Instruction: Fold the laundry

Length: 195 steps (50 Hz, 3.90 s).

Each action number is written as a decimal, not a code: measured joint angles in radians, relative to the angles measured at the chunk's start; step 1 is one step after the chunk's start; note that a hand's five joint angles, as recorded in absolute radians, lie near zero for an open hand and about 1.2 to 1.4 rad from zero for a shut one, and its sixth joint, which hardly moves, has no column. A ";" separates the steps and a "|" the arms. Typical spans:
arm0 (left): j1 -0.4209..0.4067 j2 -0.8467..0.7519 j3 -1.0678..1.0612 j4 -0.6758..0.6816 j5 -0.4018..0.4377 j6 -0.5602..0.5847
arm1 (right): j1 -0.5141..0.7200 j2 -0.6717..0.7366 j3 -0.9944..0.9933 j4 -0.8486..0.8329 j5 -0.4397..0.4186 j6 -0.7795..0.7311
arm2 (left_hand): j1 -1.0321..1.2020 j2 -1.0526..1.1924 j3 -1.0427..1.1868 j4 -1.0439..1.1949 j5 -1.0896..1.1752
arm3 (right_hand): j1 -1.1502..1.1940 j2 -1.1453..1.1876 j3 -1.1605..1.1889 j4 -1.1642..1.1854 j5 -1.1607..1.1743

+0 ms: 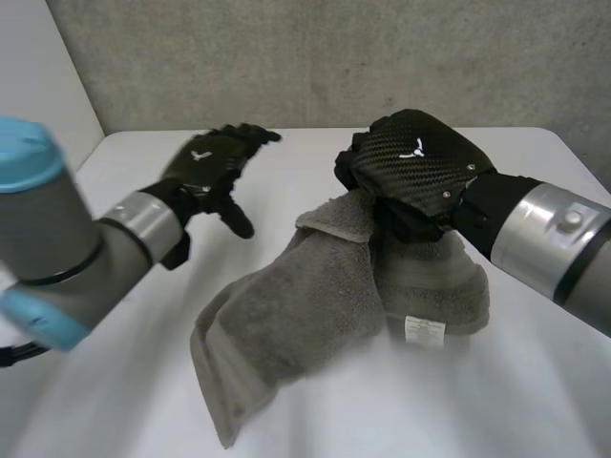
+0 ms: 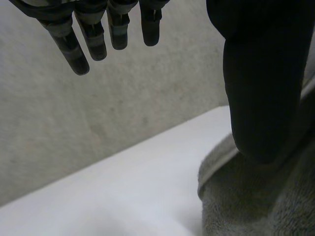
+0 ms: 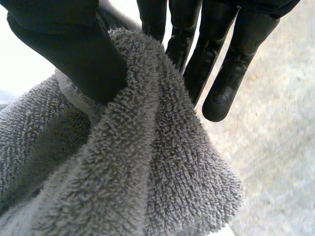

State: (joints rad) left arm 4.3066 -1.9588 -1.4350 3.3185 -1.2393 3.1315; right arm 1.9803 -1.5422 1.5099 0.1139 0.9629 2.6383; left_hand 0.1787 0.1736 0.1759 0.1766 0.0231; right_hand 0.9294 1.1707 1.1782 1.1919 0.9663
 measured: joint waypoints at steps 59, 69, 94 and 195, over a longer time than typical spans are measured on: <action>0.029 0.191 -0.195 0.201 -0.166 0.139 | 0.006 0.370 -0.236 -0.320 0.144 -0.049 | 1.015 1.043 1.040 1.040 1.014 | 0.031 0.010 0.009 0.000 0.030; 0.026 0.117 -0.422 0.191 -0.165 0.302 | -0.001 0.478 -0.189 -0.009 0.149 -0.071 | 1.015 1.043 1.040 1.040 1.014 | 0.031 0.010 0.009 0.000 0.031; -0.025 0.145 -0.442 0.087 -0.160 0.304 | -0.077 0.418 -0.055 0.016 0.143 0.244 | 0.037 0.040 0.040 0.037 0.030 | -0.349 -0.495 -0.515 -0.533 -0.478; 0.061 0.388 -0.317 -0.011 -0.182 0.068 | 0.067 0.612 0.017 -0.535 0.602 0.478 | 0.990 1.042 1.040 1.040 1.004 | -0.725 -0.945 -0.962 -0.957 -0.899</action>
State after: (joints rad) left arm 4.3675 -1.5705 -1.7522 3.3074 -1.4215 3.1995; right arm 2.0478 -0.9303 1.5274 -0.4212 1.5647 3.1162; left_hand 1.1686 1.2154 1.2160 1.2168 1.0267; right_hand 0.2046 0.2253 0.2163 0.2344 0.0672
